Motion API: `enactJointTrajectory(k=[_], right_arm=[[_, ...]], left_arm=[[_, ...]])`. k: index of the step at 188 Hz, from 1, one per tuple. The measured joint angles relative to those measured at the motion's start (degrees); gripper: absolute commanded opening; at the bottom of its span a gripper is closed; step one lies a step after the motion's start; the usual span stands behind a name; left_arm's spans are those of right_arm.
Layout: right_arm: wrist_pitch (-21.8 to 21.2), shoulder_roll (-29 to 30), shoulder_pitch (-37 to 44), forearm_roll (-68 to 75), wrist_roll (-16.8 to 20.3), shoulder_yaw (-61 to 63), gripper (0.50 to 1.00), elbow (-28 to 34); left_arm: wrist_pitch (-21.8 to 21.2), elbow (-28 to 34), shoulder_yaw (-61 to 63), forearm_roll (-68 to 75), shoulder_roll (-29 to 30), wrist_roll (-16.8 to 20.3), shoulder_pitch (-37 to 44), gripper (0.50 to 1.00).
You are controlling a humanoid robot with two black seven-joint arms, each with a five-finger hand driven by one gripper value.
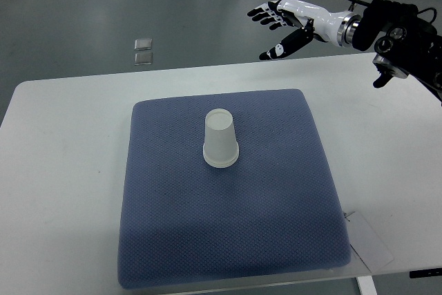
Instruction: Stack paper cups
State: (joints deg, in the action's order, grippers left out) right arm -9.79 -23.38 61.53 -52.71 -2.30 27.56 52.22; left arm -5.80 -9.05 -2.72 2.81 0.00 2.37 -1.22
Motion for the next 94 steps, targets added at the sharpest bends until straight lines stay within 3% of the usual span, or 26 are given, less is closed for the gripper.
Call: enactJointTrajectory(k=[48, 83, 94], right_arm=[[13.2, 7.0, -11.5, 8.5, 1.7, 11.8, 0.872, -4.0], [16.8, 11.8, -17.3, 11.0, 3.0, 21.8, 0.879, -4.2], [17.2, 13.1, -18.7, 11.1, 3.1, 24.9, 0.911, -4.2]], left_arm=[[0.0, 0.0, 0.0, 0.0, 0.0, 0.0, 0.0, 1.000], [0.0, 0.0, 0.0, 0.0, 0.0, 0.0, 0.0, 1.000], [0.0, 0.0, 0.0, 0.0, 0.0, 0.0, 0.0, 1.000]])
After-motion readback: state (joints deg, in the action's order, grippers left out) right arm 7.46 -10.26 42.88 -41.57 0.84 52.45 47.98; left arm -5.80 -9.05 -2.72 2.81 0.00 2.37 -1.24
